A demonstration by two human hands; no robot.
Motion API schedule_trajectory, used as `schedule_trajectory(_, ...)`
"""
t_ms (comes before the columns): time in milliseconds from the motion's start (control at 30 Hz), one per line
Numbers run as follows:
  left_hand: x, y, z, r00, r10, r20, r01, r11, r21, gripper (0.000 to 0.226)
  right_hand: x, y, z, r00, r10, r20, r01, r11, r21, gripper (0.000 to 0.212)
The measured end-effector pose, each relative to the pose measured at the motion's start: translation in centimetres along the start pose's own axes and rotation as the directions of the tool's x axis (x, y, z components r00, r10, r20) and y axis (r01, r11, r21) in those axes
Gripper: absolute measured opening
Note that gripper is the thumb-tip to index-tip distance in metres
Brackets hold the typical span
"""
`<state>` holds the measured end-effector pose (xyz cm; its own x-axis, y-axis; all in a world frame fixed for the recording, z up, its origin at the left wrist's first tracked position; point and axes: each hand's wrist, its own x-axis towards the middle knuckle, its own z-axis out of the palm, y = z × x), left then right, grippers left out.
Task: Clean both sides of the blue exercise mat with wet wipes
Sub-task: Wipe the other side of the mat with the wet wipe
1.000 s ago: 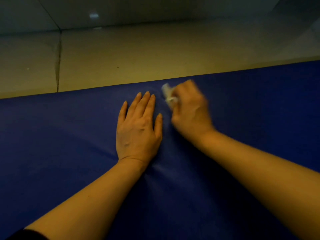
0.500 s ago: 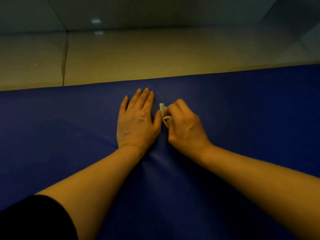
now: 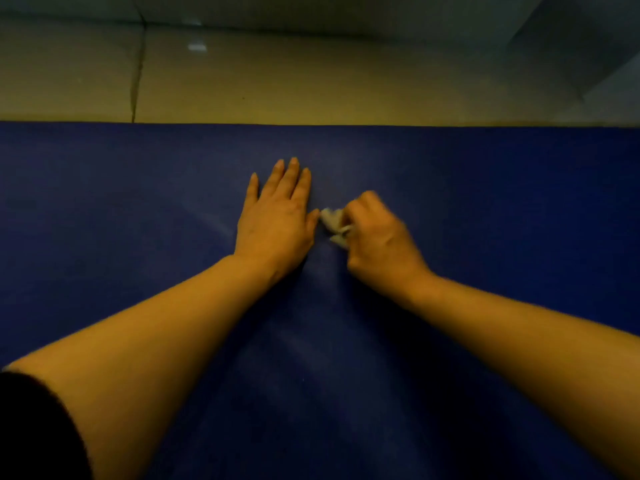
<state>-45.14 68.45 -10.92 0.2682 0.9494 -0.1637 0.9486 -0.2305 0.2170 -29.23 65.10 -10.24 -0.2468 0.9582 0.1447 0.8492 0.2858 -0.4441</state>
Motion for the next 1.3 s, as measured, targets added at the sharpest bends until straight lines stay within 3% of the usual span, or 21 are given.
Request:
schedule_trajectory(133, -6.1, 0.7, 1.2, 0.999, 0.051, -0.017, -0.051, 0.998, -0.044, 0.063, 0.7, 3.3, -1.4, 0.93, 0.287, -0.229, -0.318, 0.942, -0.112, 0.013)
schedule_trajectory(233, -10.1, 1.3, 3.0, 0.991, 0.049, -0.126, -0.054, 0.998, -0.039, 0.067, -1.8, -0.5, 0.4, 0.955, 0.148, -0.256, -0.163, 0.986, -0.038, 0.018)
schedule_trajectory(300, -11.8, 1.7, 4.2, 0.989, 0.058, -0.139, -0.063, 0.997, -0.037, 0.069, -4.7, -3.0, 1.5, 0.997, -0.02, -0.077, 0.023, 0.999, 0.035, 0.012)
schedule_trajectory(367, -12.7, 2.0, 4.6, 0.986, 0.068, -0.153, -0.07, 0.997, -0.009, 0.068, -6.0, -2.9, 0.7, 0.993, -0.085, 0.079, 0.081, 0.995, 0.052, 0.006)
schedule_trajectory(433, -12.9, 1.9, 4.9, 0.983, 0.064, -0.173, -0.062, 0.998, 0.017, 0.068, -4.9, -0.5, -0.7, 0.998, 0.055, 0.006, -0.055, 0.998, 0.017, 0.011)
schedule_trajectory(533, -12.9, 2.0, 5.0, 0.983, 0.06, -0.171, -0.054, 0.998, 0.04, 0.069, -3.3, 2.4, -2.2, 0.915, 0.365, -0.171, -0.381, 0.921, -0.077, 0.008)
schedule_trajectory(633, -12.9, 2.2, 5.0, 0.982, 0.049, -0.18, -0.044, 0.998, 0.034, 0.069, -5.3, -0.5, -0.4, 0.961, 0.206, -0.185, -0.226, 0.97, -0.091, 0.014)
schedule_trajectory(733, -12.8, 2.1, 5.0, 0.98, 0.044, -0.195, -0.038, 0.999, 0.03, 0.07, -8.8, -4.1, 0.9, 1.0, 0.006, 0.001, -0.006, 1.0, 0.016, 0.006)
schedule_trajectory(800, -12.8, 2.2, 5.1, 0.977, 0.047, -0.208, -0.04, 0.999, 0.036, 0.07, -8.8, -3.3, -0.1, 0.998, -0.013, 0.065, 0.011, 0.999, 0.034, 0.011)
schedule_trajectory(867, -12.8, 2.2, 5.0, 0.977, 0.041, -0.211, -0.032, 0.999, 0.043, 0.069, -7.5, -0.7, -1.5, 0.988, 0.152, -0.012, -0.152, 0.988, -0.014, 0.011)
schedule_trajectory(967, -12.8, 2.2, 5.0, 0.977, 0.029, -0.21, -0.017, 0.998, 0.057, 0.07, -6.8, 2.7, -3.1, 0.906, 0.392, -0.159, -0.414, 0.898, -0.151, 0.009)
schedule_trajectory(1067, -12.7, 2.2, 5.1, 0.975, 0.024, -0.221, -0.013, 0.999, 0.049, 0.07, -9.3, 0.0, -1.9, 0.964, 0.203, -0.173, -0.227, 0.965, -0.134, 0.015)
schedule_trajectory(1200, -12.8, 2.2, 5.2, 0.973, 0.028, -0.231, -0.018, 0.999, 0.048, 0.071, -13.6, -4.6, -0.1, 0.993, -0.068, 0.092, 0.066, 0.998, 0.021, 0.009)
schedule_trajectory(1300, -12.7, 2.2, 5.2, 0.974, 0.026, -0.226, -0.015, 0.999, 0.048, 0.071, -12.5, -2.4, -1.5, 0.993, -0.006, 0.117, 0.002, 1.0, 0.03, 0.01)
